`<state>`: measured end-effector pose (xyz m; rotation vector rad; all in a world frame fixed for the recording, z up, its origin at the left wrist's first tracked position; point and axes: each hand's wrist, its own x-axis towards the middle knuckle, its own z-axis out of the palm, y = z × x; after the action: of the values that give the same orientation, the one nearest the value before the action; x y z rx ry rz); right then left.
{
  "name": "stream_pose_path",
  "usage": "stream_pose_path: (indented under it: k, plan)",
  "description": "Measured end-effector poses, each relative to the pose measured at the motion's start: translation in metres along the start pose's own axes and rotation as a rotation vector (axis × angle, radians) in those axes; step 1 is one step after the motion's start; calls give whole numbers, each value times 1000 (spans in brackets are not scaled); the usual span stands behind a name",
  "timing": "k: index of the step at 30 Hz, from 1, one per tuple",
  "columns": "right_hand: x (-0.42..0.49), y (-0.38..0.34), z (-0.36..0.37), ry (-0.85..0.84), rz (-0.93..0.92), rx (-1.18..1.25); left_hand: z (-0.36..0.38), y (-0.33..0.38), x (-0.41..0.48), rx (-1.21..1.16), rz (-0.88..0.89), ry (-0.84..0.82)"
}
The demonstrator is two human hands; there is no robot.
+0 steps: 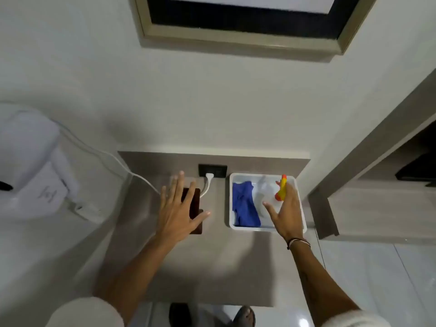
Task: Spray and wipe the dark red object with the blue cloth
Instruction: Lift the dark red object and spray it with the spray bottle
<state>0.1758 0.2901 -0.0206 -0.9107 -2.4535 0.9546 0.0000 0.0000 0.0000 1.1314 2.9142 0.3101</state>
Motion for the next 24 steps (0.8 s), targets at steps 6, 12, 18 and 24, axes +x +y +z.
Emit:
stream_pose_path:
  k: [6,12,18,24]
  plan:
    - [9,6,22,39,191,189,13,-13,-1,-45,-58,-163]
    - [24,9,30,106,210,185,-1,-16,12,-182,-47,-220]
    - [15,-14,17,200,109,336,-10,-32,12,-419,-95,-168]
    - [-37,-63,25,-118,54,575,-9,-67,0,-680,-72,-195]
